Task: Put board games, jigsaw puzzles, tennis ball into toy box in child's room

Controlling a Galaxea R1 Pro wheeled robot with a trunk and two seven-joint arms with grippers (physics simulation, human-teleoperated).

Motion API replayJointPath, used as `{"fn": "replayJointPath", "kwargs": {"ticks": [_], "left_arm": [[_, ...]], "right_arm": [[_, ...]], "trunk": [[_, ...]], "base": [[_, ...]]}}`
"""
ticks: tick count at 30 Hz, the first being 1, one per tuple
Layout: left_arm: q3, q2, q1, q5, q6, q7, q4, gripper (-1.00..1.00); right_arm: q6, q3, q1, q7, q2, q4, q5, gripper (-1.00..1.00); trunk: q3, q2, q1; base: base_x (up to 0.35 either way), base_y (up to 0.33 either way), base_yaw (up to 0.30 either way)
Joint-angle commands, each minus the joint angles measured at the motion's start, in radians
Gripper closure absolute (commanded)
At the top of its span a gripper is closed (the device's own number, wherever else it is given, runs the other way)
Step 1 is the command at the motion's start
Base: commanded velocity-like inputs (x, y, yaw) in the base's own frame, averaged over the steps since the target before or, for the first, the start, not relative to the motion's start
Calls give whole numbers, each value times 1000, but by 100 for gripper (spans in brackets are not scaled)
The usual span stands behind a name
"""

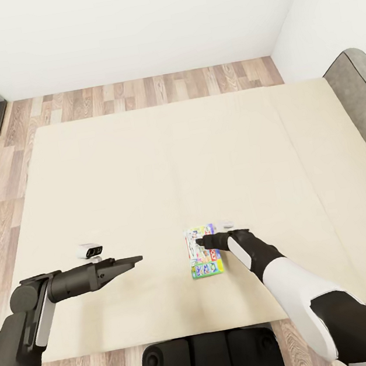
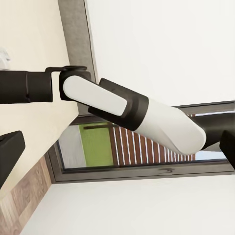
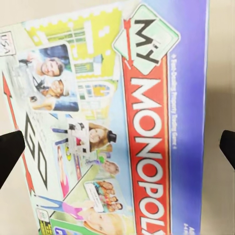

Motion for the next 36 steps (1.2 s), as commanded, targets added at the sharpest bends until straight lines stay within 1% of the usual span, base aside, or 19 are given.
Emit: {"fn": "replayJointPath", "kwargs": {"ticks": [1,8,12,18,25,36], "left_arm": [[0,0,0,-1,11,-4,0,-100],[0,0,-1,0,11,-4,0,-100],[-1,0,-1,0,11,-4,0,-100],[-1,-1,-1,0,10,-4,0,-100],[0,0,-1,0,9,-4,0,-100],[-1,-1,0,0,9,-4,0,-100]], "right_arm": [[4,6,0,-3,-1,-1,-10,-100],[0,6,0,-3,-4,2,-8,-100],[-31,6,1,-3,-1,5,-7,-100],[-49,6,1,-3,2,16,-6,-100],[-53,6,1,-3,6,19,-5,-100],[-55,9,3,-3,4,22,-5,-100]], "trunk": [[-1,-2,1],[-1,-2,1],[-1,-2,1],[-1,-2,1],[-1,-2,1],[-1,-2,1]], "base": [[0,0,0],[0,0,0],[0,0,0],[0,0,0],[1,1,0],[22,33,0]]}}
